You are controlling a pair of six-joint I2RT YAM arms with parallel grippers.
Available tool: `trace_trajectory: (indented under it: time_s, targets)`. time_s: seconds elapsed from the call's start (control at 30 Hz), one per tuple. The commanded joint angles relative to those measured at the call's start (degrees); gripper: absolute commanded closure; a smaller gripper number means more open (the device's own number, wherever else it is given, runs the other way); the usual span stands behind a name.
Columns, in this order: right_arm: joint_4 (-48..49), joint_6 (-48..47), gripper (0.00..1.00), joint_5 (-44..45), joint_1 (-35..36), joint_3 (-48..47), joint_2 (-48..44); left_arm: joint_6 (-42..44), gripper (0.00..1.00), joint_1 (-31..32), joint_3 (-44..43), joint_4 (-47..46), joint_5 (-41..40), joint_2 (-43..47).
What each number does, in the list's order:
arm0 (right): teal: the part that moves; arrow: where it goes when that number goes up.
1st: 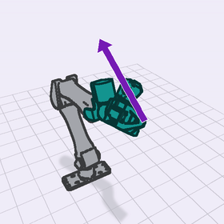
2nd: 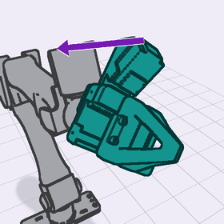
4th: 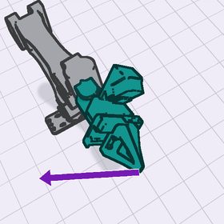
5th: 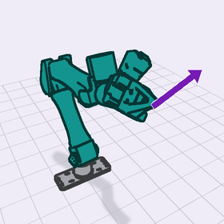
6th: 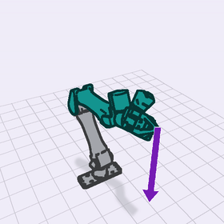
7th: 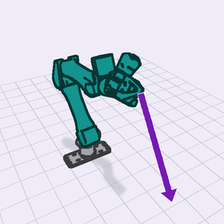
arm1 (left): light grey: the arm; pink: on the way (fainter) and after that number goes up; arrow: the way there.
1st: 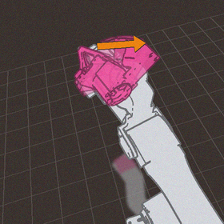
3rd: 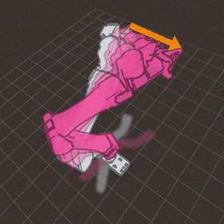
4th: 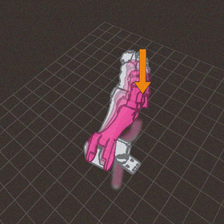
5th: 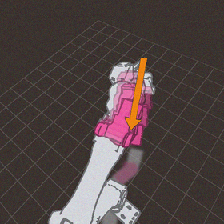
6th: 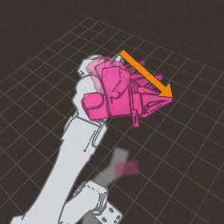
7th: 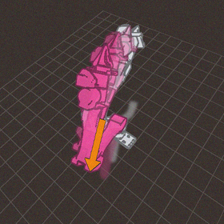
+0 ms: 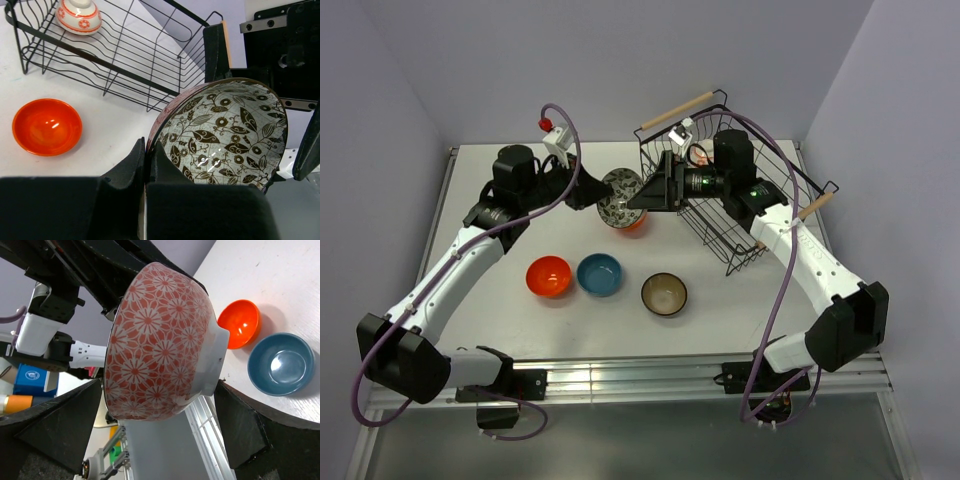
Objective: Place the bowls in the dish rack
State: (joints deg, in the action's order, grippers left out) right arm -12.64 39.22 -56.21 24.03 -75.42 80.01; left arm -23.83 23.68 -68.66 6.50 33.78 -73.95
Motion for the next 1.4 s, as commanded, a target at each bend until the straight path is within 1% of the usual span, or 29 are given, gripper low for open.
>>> trace_trajectory:
  time_s: [0.0, 0.2, 0.23, 0.33, 0.37, 0.43, 0.47, 0.53, 0.57, 0.63, 0.67, 0.73, 0.77, 0.8, 0.9, 0.93, 1.0, 1.03, 1.1, 1.37]
  targets:
    - [4.4, 1.5, 0.00, -2.2, 0.3, -0.1, -0.5, -2.8, 1.00, -0.2, -0.4, -6.1, 3.3, 1.7]
    - [5.6, 1.6, 0.00, -2.5, 0.3, 0.4, -0.7, -3.3, 1.00, -0.2, -0.1, -6.1, 4.4, 1.3]
    - [5.6, 1.6, 0.00, -2.4, 0.3, 0.4, -0.7, -3.4, 1.00, -0.2, 0.0, -7.7, 4.5, 1.3]
    - [6.4, 2.1, 0.06, -2.7, 0.3, 0.4, -0.7, -3.9, 1.00, -0.2, 0.0, -7.8, 4.4, 1.0]
    - [6.7, 2.3, 0.13, -2.9, 0.3, 0.6, -0.6, -3.9, 1.00, -0.3, 0.0, -7.8, 4.2, 0.9]
    - [7.4, 3.0, 0.21, -3.6, 0.3, 0.8, -0.6, -4.0, 1.00, -0.2, 0.0, -7.8, 4.2, 0.9]
    - [7.6, 3.2, 0.29, -3.9, 0.3, 1.1, -0.6, -4.0, 1.00, -0.2, 0.0, -7.8, 4.2, 0.9]
    - [8.5, 3.7, 0.37, -4.4, 0.3, 1.4, -0.6, -4.0, 1.00, -0.2, 0.0, -7.7, 4.1, 0.7]
    - [8.8, 3.7, 0.46, -4.6, 0.3, 1.6, -0.7, -3.9, 1.00, -0.2, 0.0, -7.6, 4.0, 0.7]
    - [9.5, 3.5, 0.54, -5.2, 0.3, 1.8, -0.8, -3.7, 0.98, -0.2, 0.0, -7.3, 3.7, 0.6]
    - [9.7, 3.4, 0.65, -5.3, 0.3, 1.8, -0.9, -3.6, 0.96, -0.2, -0.1, -7.1, 3.6, 0.5]
    - [9.8, 3.2, 0.77, -5.2, 0.3, 1.4, -0.8, -3.2, 0.94, -0.2, -0.2, -6.7, 3.5, 0.3]
    - [9.7, 3.1, 0.92, -5.3, 0.3, 1.3, -0.7, -3.2, 0.92, -0.2, -0.2, -6.7, 3.4, 0.3]
    - [9.5, 3.1, 0.99, -5.3, 0.3, 1.2, -0.6, -3.0, 0.91, -0.2, -0.2, -6.7, 3.3, 0.4]
    - [9.3, 2.9, 1.00, -5.0, 0.3, 1.1, -0.6, -2.6, 0.86, -0.2, -0.2, -6.7, 3.2, 0.2]
    - [9.2, 2.7, 1.00, -4.9, 0.3, 1.1, -0.6, -2.4, 0.80, -0.2, -0.2, -5.1, 3.2, 0.2]
    - [8.7, 2.2, 1.00, -4.5, 0.3, 1.1, -0.6, -2.1, 0.75, -0.2, -0.4, -4.5, 3.0, 0.0]
    - [8.5, 1.8, 1.00, -4.5, 0.2, 0.9, -0.6, -2.0, 0.66, -0.2, -0.5, -3.8, 2.9, -0.1]
    - [8.1, 0.9, 1.00, -4.1, 0.1, 0.8, -0.7, -1.6, 0.60, -0.2, -0.8, -2.8, 2.8, -0.5]
    - [7.4, 0.1, 1.00, -3.1, -1.0, 0.8, -0.9, -1.0, 0.46, -0.3, -0.8, -1.6, 2.3, -1.0]
